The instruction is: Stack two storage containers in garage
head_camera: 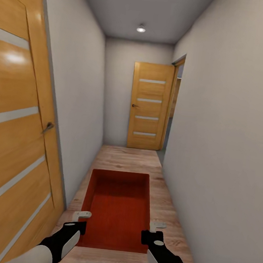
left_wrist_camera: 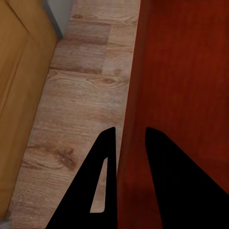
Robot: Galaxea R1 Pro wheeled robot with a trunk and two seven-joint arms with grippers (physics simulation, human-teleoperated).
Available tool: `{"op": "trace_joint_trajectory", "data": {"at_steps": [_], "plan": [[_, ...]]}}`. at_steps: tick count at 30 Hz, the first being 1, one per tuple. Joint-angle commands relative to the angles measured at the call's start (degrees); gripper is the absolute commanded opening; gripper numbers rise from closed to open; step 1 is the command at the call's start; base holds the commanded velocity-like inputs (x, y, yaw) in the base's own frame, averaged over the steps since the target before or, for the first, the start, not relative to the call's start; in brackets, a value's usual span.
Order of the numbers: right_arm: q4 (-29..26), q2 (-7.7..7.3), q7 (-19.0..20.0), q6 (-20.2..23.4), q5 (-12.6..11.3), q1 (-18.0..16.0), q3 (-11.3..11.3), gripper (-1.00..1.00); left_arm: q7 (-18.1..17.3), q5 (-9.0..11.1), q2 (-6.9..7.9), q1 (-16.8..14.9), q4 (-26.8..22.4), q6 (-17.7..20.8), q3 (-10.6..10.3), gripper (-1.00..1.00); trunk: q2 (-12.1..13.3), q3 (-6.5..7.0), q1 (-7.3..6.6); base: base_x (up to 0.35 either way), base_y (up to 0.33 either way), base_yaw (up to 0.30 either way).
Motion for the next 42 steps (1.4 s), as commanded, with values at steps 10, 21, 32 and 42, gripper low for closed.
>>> {"op": "trace_joint_trajectory", "data": {"at_steps": [10,21,32,42], "plan": [[0.0,0.09,-0.2,0.2,-0.8,0.0,-1.1,-1.00,0.7,-0.9,4.06,0.0,-0.3,0.4,1.7,-1.00,0.0,-0.07,0.04,0.323,0.000,0.000],[-0.1,-0.06,-0.2,-0.2,-0.8,0.0,-1.0,-1.00,0.7,-0.9,4.06,0.0,-0.3,0.4,1.7,-1.00,0.0,-0.07,0.04,0.323,0.014,0.000],[-0.1,-0.10,-0.2,-0.2,-0.8,0.0,-1.1,-1.00,0.7,-0.9,4.06,0.0,-0.3,0.4,1.7,-1.00,0.0,-0.07,0.04,0.323,0.079,0.000],[-0.1,-0.09,-0.2,-0.2,-0.8,0.0,-1.1,-1.00,0.7,-0.9,3.97,0.0,-0.3,0.5,1.7,-1.00,0.0,-0.07,0.04,0.323,0.112,0.000]]}}
